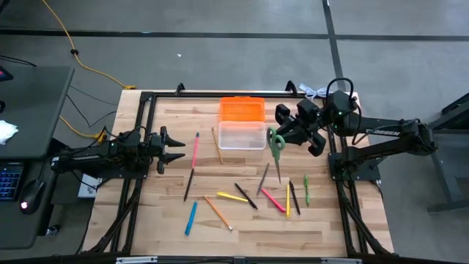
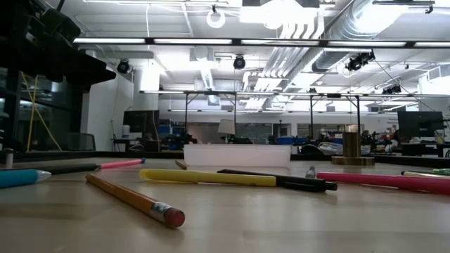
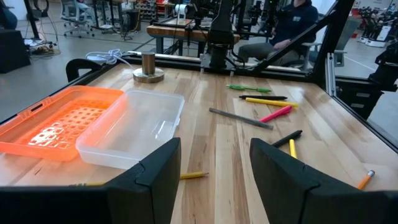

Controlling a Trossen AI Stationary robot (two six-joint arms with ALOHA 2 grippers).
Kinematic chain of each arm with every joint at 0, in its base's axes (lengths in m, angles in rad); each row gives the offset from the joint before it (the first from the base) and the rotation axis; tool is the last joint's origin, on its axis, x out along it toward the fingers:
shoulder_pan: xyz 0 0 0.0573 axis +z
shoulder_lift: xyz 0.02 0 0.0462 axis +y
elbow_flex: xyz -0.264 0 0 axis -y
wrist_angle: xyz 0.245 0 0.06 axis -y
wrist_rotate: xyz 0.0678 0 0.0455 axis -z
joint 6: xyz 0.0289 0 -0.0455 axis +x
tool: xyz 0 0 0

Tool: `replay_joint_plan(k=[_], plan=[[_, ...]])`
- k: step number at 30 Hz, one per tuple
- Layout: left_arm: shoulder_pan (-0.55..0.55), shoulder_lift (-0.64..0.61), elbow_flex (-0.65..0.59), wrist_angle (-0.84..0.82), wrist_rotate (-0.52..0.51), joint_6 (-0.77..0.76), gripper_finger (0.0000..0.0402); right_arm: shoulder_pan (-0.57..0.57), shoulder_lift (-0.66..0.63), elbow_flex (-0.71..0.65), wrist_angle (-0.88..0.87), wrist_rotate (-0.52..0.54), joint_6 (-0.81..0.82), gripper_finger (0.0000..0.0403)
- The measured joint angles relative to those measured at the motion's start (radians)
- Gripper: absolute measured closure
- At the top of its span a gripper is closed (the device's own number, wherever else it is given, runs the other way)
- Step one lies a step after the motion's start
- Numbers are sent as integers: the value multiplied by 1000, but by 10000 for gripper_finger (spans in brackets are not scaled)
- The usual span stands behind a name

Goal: Pick & place school supplies into a supply box
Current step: Put the green scissors into the supply box

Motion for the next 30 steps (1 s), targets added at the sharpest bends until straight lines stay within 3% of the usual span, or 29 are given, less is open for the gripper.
replay_joint_plan(k=[11,30], plan=[[0,0,0,0,0,0,179,0,73,0,-22,105,-14,362],[0,0,0,0,0,0,179,0,276,0,-136,186,35,363]])
